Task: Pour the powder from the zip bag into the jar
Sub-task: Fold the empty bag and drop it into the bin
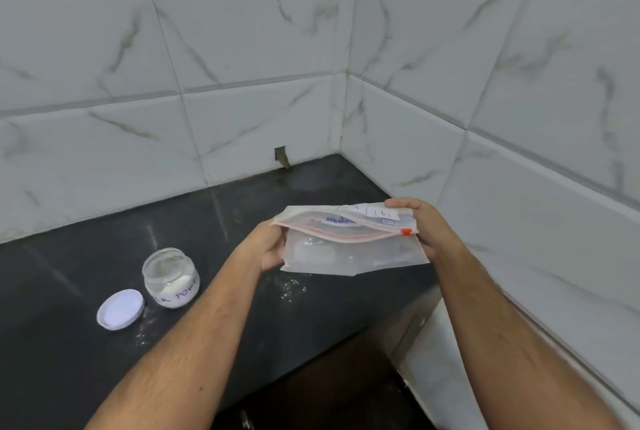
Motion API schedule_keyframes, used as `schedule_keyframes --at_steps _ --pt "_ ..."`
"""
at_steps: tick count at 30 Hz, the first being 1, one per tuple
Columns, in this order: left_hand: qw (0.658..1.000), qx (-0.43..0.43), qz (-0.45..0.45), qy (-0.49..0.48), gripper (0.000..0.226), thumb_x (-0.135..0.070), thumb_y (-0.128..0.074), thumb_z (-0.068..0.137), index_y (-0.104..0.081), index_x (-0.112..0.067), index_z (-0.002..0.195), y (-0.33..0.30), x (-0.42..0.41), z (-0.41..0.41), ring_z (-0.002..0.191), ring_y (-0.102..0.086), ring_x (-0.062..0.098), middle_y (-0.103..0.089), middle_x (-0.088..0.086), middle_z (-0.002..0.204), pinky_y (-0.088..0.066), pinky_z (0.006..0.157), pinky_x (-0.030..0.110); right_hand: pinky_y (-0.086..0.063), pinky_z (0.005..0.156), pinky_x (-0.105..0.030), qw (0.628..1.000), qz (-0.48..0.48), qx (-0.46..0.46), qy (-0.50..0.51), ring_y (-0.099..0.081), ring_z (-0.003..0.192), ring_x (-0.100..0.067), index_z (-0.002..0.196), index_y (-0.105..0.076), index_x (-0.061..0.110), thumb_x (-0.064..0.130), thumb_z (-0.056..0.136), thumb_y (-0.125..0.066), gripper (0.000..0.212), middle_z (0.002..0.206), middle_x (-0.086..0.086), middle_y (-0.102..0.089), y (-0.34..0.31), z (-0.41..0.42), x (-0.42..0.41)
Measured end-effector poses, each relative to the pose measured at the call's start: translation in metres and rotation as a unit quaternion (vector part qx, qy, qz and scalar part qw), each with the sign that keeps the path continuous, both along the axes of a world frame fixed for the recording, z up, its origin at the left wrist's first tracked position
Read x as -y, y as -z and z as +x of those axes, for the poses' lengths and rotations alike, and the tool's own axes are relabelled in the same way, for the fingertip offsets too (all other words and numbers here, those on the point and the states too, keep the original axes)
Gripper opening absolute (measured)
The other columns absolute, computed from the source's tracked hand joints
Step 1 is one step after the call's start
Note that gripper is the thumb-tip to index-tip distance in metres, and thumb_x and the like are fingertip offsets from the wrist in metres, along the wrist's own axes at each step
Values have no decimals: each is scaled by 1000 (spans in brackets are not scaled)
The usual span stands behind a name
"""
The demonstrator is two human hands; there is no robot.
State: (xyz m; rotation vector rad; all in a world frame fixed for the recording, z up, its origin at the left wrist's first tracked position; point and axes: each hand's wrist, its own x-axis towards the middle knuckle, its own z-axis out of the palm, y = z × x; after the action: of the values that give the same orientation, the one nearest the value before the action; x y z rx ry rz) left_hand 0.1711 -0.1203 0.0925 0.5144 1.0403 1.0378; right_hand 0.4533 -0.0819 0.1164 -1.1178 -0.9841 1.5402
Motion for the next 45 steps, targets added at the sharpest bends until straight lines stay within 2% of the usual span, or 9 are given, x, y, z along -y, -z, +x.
schedule_keyframes --at_steps 5,12,16,20,24,30,36,41,45 --pt "992 -8 -66 111 82 -76 -35 90 -70 -8 117 20 16 43 96 -73 35 -72 21 112 -64 69 45 -59 51 -31 999 -14 7 36 -75 65 -31 78 -72 5 -11 85 -58 22 82 -19 -77 20 61 29" --pt "966 -135 46 218 42 1 -50 94 -60 -11 133 24 27 102 111 -61 34 -66 17 131 -52 86 41 -63 68 -36 1000 -3 4 -28 -71 93 -34 92 -79 8 -12 88 -54 32 102 -18 -76 41 147 78" --pt "947 -197 98 235 42 5 -46 89 -64 -11 124 10 21 128 105 -69 32 -71 18 121 -52 97 49 -60 74 -40 987 -29 -97 -123 -69 103 -30 130 -61 9 11 80 -49 51 120 -16 -69 42 188 107" --pt "908 -251 140 305 38 2 -49 88 -66 -12 119 -9 16 153 99 -72 27 -74 15 116 -57 89 43 -60 75 -33 982 -69 63 -161 -70 103 -27 136 -57 9 42 89 -62 58 124 -17 -69 34 183 120" --pt "879 -268 155 362 32 -4 -51 94 -64 -9 123 -14 7 175 104 -69 29 -72 15 120 -52 98 48 -61 84 -40 969 -94 126 -189 -71 102 -31 132 -59 2 25 94 -66 45 128 -23 -66 32 162 129" --pt "966 -88 38 241 81 -75 -31 92 -59 -10 131 17 6 190 113 -67 30 -70 13 124 -53 92 45 -61 81 -46 994 -93 26 -56 -69 98 -38 130 -56 -7 7 90 -66 43 124 -30 -64 55 151 167" --pt "961 -17 -50 271 105 -90 -20 77 -55 -11 136 89 61 233 120 -64 32 -68 14 129 -48 103 50 -58 85 -50 988 -88 -28 121 -68 98 -38 131 -54 -11 8 86 -65 50 124 -31 -62 90 147 214" --pt "932 -56 -22 357 77 -79 -44 76 -63 -23 126 121 108 262 106 -73 20 -76 2 116 -57 87 43 -62 77 -50 959 -150 11 241 -72 89 -38 115 -64 -8 -1 88 -67 28 112 -30 -69 130 158 243" --pt "935 -140 -3 327 49 -29 -73 88 -56 -14 131 150 128 288 100 -74 21 -74 6 118 -61 82 40 -63 71 -45 930 -188 67 309 -73 79 -35 107 -68 -8 -3 85 -71 23 96 -23 -75 172 171 257"
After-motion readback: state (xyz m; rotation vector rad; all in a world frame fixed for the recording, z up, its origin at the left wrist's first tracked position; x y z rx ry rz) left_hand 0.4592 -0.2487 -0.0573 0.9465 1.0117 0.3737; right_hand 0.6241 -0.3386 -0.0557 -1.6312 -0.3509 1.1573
